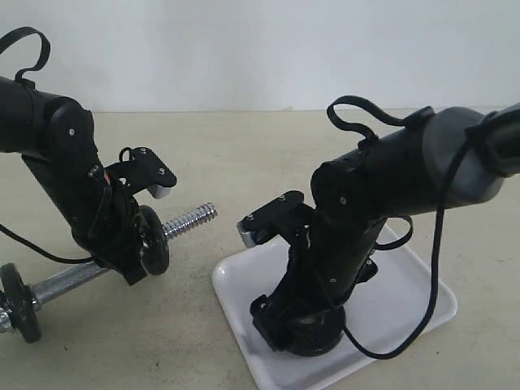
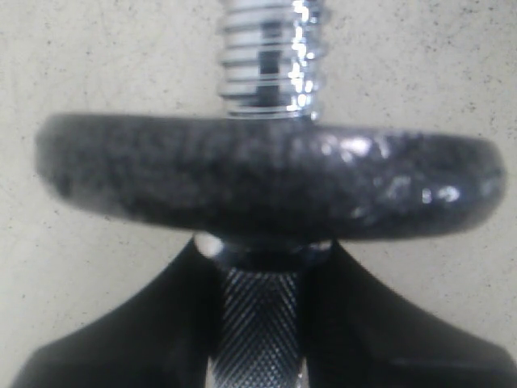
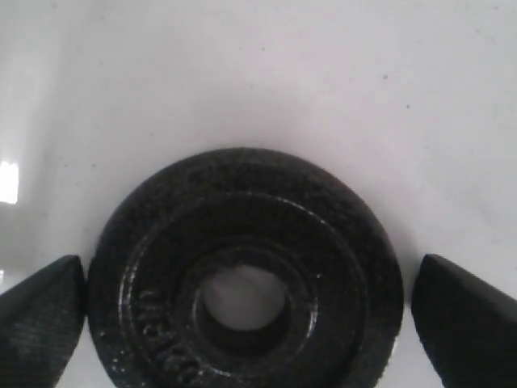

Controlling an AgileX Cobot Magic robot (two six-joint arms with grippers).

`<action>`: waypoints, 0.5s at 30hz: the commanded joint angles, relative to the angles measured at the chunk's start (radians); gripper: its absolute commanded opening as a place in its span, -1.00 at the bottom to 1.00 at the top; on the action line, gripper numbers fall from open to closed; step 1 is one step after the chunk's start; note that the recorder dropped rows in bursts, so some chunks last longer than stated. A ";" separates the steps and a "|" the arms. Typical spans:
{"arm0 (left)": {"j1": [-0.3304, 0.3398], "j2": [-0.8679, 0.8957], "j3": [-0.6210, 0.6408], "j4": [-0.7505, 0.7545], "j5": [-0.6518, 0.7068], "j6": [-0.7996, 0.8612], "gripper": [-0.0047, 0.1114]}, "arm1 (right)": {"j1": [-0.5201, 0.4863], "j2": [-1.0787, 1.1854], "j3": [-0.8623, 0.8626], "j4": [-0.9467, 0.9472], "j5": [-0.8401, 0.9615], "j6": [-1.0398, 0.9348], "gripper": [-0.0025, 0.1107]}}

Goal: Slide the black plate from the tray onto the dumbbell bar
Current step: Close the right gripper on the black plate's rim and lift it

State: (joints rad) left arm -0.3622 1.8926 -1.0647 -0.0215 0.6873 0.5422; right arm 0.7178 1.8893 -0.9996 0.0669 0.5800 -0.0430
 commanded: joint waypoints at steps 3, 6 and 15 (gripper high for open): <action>-0.008 0.016 0.012 0.003 0.013 -0.003 -0.84 | 0.001 0.020 0.010 -0.075 0.036 0.098 0.83; -0.008 0.016 0.012 0.003 0.013 -0.003 -0.84 | 0.001 0.020 0.010 -0.081 0.038 0.104 0.83; -0.008 0.016 0.012 0.003 0.009 -0.003 -0.84 | 0.001 0.057 0.010 -0.117 0.051 0.102 0.19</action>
State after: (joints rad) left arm -0.3622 1.8926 -1.0647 -0.0215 0.6873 0.5422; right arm 0.7201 1.9047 -1.0065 -0.0233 0.6029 0.0603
